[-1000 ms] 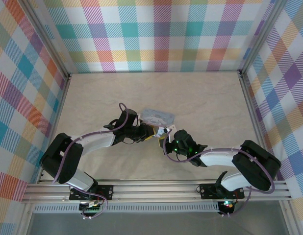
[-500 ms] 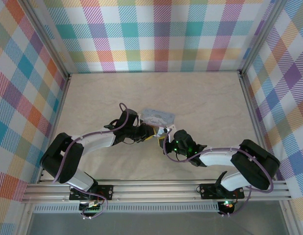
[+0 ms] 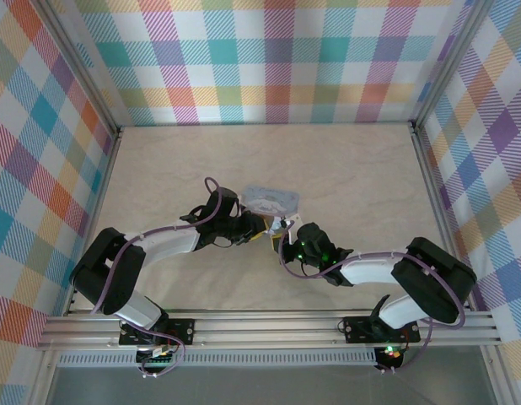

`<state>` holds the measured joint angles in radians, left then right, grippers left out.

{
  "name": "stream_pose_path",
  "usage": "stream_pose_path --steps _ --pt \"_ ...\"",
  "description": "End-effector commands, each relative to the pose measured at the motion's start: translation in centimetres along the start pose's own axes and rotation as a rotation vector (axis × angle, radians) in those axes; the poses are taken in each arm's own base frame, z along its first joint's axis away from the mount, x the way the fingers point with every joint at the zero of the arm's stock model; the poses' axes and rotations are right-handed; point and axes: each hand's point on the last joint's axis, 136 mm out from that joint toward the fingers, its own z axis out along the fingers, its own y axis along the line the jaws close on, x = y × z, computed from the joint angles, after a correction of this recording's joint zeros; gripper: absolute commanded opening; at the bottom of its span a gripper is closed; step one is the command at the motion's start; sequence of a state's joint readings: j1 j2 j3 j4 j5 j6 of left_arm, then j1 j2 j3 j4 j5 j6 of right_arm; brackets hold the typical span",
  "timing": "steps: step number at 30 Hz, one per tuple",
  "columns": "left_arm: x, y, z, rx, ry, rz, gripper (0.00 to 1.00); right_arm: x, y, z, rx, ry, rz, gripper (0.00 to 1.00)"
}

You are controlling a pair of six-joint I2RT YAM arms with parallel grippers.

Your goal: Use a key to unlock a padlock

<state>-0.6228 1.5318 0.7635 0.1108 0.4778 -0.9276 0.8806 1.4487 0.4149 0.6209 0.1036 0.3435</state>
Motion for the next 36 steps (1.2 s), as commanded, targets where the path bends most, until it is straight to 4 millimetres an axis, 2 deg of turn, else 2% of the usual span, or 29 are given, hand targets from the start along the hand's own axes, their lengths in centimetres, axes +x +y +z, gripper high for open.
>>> stream_pose_path --steps 1,13,36 --pt "1.4 -2.6 0.6 0.067 0.06 0.028 0.19 -4.9 1.8 0.4 -0.037 -0.155 -0.048 0.01" --pt "1.7 -2.5 0.4 0.05 0.072 0.027 0.19 -7.6 1.3 0.5 -0.003 -0.238 -0.108 0.01" --pt "2.0 -1.9 0.2 -0.001 0.085 0.013 0.18 -8.0 -1.0 0.6 0.111 -0.251 -0.226 0.0"
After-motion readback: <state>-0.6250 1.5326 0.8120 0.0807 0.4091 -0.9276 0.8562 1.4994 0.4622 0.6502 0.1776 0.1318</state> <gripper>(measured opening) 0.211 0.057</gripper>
